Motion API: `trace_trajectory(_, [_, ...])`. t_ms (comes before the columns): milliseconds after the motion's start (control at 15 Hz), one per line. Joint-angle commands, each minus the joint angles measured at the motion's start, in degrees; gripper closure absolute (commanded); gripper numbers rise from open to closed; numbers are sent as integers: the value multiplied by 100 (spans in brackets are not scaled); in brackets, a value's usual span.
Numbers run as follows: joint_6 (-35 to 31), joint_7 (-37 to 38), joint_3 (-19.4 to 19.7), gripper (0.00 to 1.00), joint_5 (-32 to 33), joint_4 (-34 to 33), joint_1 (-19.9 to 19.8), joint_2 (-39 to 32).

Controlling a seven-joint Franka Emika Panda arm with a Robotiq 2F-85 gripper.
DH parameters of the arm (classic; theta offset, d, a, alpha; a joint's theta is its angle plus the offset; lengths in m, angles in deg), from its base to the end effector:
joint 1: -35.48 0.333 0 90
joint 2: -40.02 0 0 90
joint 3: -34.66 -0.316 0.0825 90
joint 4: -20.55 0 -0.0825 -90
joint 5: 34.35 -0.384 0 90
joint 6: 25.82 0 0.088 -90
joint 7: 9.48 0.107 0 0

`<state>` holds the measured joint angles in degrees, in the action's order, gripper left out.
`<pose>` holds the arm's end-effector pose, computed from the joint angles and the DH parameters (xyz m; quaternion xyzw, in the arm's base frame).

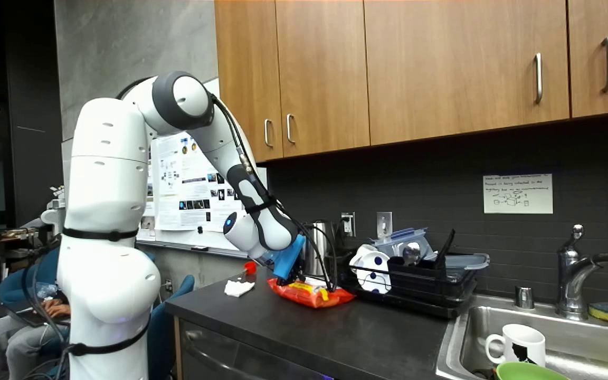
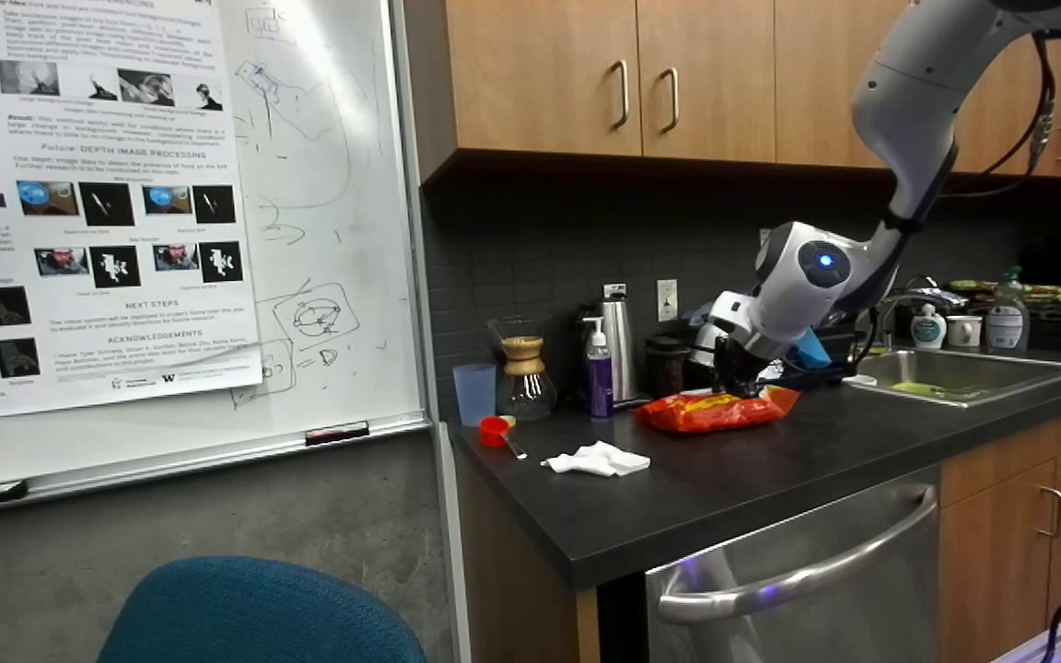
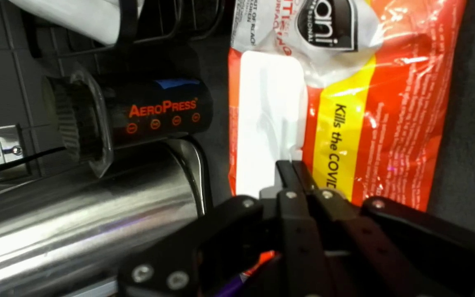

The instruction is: Open the orange packet.

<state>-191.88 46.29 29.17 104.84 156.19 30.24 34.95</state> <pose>0.4612 0.0413 0.2707 0.6928 0.5817 0.2673 0.3320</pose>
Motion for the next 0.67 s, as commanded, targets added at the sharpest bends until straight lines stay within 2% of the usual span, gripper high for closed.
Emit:
trace_trajectory(0, [-72,-314,11,100,-150,-28,34,137])
trace_trajectory(600, [-37,-273,-58,100,-319,-86,75,282])
